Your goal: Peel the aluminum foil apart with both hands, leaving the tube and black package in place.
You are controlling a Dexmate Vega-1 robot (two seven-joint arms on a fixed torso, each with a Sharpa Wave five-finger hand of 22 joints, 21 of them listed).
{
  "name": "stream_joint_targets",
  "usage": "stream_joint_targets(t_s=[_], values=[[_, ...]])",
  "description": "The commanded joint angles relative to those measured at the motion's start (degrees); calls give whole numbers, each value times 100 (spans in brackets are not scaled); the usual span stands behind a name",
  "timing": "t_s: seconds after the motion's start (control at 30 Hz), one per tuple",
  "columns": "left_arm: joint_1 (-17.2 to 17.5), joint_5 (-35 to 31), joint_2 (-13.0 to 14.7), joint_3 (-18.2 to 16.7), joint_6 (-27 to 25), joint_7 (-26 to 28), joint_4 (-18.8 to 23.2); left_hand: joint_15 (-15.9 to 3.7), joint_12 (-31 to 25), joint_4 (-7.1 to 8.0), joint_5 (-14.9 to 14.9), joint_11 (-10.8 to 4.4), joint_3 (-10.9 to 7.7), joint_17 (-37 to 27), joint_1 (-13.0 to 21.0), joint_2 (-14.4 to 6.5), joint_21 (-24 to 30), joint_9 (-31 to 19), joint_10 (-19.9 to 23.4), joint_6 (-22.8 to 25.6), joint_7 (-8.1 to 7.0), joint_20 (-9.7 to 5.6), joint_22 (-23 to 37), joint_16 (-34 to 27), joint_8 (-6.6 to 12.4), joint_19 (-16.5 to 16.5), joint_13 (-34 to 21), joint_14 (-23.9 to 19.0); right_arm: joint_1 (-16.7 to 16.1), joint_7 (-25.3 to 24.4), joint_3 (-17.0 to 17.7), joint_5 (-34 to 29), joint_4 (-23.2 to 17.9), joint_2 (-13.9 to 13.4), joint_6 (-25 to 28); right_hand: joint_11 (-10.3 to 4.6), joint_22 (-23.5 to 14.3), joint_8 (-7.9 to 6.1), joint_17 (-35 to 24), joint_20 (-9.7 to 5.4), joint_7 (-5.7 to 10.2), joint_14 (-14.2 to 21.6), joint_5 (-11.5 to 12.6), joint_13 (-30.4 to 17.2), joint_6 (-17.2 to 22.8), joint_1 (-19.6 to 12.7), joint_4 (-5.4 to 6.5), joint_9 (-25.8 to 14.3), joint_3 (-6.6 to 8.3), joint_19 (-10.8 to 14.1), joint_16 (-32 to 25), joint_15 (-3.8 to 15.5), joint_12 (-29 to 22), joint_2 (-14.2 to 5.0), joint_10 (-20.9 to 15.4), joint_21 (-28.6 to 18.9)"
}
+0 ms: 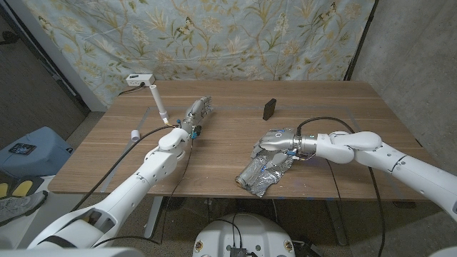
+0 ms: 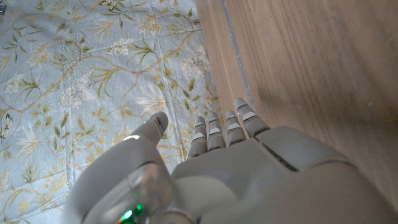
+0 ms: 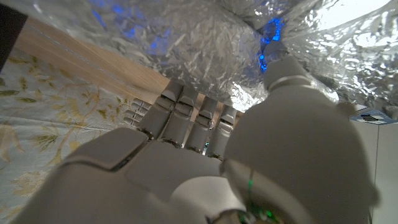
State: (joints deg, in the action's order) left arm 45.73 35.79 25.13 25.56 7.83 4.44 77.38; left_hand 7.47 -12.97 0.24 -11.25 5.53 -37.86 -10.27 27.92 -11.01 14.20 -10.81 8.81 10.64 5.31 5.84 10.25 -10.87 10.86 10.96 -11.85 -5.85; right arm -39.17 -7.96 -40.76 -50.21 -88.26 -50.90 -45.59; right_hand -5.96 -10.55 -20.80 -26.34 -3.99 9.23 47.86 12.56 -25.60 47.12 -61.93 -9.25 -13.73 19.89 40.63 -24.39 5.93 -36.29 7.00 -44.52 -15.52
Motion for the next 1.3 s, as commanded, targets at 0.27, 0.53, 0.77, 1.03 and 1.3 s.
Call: stream_joint_targets(t_s=[0.27, 0.53, 0.77, 1.03, 1.3], values=[[-80, 13, -100, 16, 113, -101, -227, 17, -37, 1, -36, -1, -32, -23, 35, 5, -14, -9, 41, 65, 2, 4, 35, -41, 34, 52, -34, -43, -15, 47, 132, 106, -244, -84, 17, -467, -34, -62, -76, -616, 165, 103, -34, -30, 214, -745, -1, -25, -69, 60, -4, 789, -30, -663, -534, -44], [-115, 30, -133, 17, 149, -157, -314, 9, -36, 3, -36, -9, -33, -24, 33, 7, -17, -10, 40, 68, 7, 8, 35, -36, 33, 57, -36, -41, -108, 247, 266, 178, -587, -159, 114, -467, -36, -57, -114, -609, 161, 100, -55, -21, 207, -770, 8, -27, -108, 47, 29, 789, -17, -670, -529, -42], [-126, 73, -156, -4, 230, -253, -408, 16, -37, -4, -36, -2, -33, -23, 39, 7, -21, -10, 43, 66, 10, 4, 35, -33, 29, 59, -38, -41, -205, 342, 392, 319, -759, -139, 219, -467, -36, -54, -143, -597, 155, 87, -67, -20, 205, -793, 14, -29, -137, 41, 65, 789, -7, -680, -519, -43], [-146, 100, -164, -22, 265, -306, -482, 16, -33, -3, -36, 0, -30, -25, 39, 5, -25, -10, 38, 67, 3, 7, 36, -33, 28, 62, -39, -43, -269, 469, 520, 483, -919, -122, 293, -458, -35, -49, -174, -584, 157, 85, -76, -25, 200, -811, 21, -31, -167, 30, 97, 788, -1, -691, -510, -40], [-195, 122, -192, -23, 279, -361, -583, 11, -35, -3, -36, -7, -32, -25, 39, 7, -28, -10, 44, 63, -3, 5, 37, -32, 24, 65, -41, -47, -361, 567, 671, 653, -1082, -139, 357, -459, -32, -48, -207, -581, 163, 78, -83, -37, 204, -828, 27, -33, -201, 8, 137, 789, 2, -704, -501, -32]])
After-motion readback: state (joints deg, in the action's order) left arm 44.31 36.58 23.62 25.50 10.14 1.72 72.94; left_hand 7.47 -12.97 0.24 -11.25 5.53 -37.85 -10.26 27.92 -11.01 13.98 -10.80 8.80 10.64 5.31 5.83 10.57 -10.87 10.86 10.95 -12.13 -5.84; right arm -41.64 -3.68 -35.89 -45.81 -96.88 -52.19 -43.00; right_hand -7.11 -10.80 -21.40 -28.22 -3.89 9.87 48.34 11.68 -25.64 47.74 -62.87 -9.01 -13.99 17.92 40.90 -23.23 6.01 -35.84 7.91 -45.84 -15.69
